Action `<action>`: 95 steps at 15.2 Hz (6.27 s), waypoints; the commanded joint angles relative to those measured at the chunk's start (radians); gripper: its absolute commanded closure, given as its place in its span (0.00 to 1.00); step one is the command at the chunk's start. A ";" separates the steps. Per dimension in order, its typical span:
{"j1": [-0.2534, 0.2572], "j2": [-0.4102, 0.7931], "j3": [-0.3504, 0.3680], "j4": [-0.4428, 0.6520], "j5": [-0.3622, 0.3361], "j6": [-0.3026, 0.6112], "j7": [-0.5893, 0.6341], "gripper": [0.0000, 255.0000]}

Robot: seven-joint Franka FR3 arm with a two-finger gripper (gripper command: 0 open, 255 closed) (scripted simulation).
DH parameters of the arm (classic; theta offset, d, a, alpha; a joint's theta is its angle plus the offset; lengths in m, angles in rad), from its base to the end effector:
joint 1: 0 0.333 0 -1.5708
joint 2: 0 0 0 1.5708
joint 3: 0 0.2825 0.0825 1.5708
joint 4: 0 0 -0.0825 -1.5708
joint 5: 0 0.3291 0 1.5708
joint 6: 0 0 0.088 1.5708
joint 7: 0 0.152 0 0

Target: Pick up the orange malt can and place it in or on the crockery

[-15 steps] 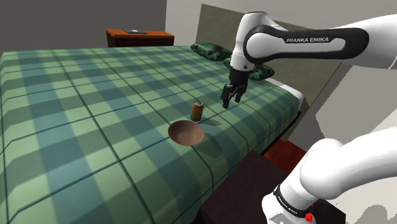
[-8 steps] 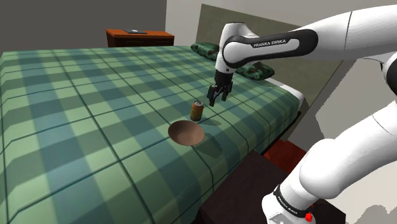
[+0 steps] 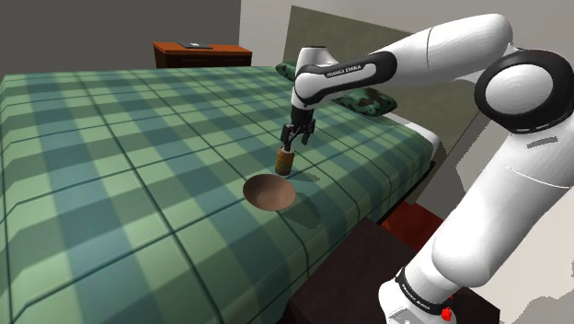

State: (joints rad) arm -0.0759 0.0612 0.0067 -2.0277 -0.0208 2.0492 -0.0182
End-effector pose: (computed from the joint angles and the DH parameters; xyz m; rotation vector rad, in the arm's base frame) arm 0.5069 -0.0371 0.3633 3.1242 -0.0642 -0.0632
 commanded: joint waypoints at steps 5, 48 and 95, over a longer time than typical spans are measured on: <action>-0.009 0.208 -0.008 0.200 -0.004 0.021 -0.010 0.00; -0.010 0.161 -0.008 0.279 -0.002 -0.104 -0.014 1.00; 0.146 -0.031 0.129 -0.093 0.000 0.071 0.280 1.00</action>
State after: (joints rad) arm 0.0702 0.0304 0.1353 -2.1214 -0.0204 2.1198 0.2620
